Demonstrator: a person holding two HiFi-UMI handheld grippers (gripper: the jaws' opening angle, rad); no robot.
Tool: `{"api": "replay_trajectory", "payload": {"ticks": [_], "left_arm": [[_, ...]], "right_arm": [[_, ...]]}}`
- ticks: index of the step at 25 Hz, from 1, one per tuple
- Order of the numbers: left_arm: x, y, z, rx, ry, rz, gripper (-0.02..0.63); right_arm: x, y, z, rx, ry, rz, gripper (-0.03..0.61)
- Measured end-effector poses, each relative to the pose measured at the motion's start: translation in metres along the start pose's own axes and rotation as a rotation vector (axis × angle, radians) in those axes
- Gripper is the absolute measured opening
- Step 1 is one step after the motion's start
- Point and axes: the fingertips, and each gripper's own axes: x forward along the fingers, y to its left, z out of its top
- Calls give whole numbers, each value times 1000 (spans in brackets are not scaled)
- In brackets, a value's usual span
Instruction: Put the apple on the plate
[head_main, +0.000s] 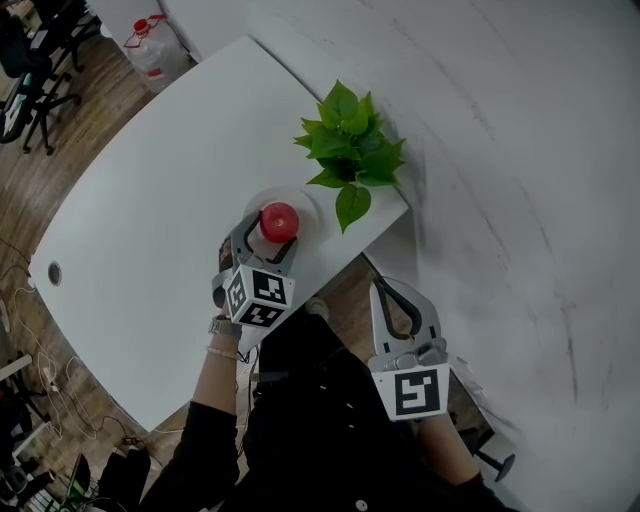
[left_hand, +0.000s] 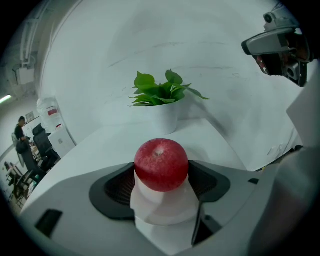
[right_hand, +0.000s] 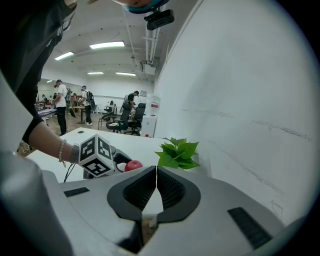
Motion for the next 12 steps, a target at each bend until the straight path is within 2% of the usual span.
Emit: {"api": "replay_trajectory", "payload": {"ticks": [12], "left_arm": [[-12, 0, 2, -47, -31, 0, 336]], "right_arm": [[-5, 6, 1, -29, -10, 20, 43]]}}
